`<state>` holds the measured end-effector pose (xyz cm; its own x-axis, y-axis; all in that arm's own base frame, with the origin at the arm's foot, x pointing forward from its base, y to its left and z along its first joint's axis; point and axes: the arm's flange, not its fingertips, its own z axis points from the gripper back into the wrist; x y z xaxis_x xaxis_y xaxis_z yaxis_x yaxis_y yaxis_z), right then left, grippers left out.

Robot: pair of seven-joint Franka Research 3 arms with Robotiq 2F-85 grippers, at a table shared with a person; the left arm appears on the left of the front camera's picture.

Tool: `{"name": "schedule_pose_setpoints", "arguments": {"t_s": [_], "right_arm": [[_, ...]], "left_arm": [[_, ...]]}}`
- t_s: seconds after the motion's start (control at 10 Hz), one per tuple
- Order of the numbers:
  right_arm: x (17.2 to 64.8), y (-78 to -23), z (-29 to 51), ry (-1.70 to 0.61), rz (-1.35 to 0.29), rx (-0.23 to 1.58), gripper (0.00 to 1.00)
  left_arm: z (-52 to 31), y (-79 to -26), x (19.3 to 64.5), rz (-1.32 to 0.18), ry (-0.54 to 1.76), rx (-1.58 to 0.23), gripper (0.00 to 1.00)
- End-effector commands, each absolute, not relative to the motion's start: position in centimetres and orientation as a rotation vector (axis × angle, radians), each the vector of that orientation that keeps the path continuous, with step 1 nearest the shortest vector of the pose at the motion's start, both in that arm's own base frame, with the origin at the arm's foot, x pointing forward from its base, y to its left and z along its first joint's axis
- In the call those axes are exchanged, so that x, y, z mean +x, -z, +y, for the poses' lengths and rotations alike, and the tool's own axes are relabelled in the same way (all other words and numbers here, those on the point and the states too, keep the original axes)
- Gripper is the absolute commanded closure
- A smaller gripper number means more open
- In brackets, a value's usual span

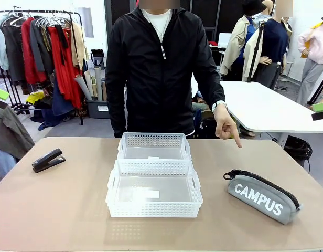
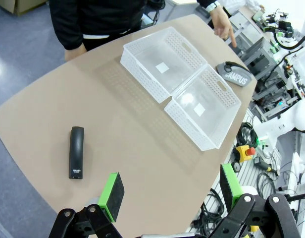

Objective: Distribute items into two baskets.
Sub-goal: Pick up the Pencil pouch that the person points to.

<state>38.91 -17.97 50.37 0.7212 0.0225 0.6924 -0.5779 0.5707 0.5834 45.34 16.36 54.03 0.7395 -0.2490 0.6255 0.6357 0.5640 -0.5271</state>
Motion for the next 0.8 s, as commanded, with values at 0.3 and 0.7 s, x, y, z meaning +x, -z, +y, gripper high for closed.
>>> {"name": "schedule_pose_setpoints", "arguments": {"t_s": [0.3,0.7], "right_arm": [[40.2,-50.7,-12.2,-0.490,-0.546,0.724,0.00],[40.7,-49.7,-6.9,-0.522,-0.426,0.495,0.00]], "left_arm": [[16.4,-54.1,45.2,-0.531,0.547,-0.815,0.00],[16.4,-54.1,45.2,-0.531,0.547,-0.815,0.00]]}}
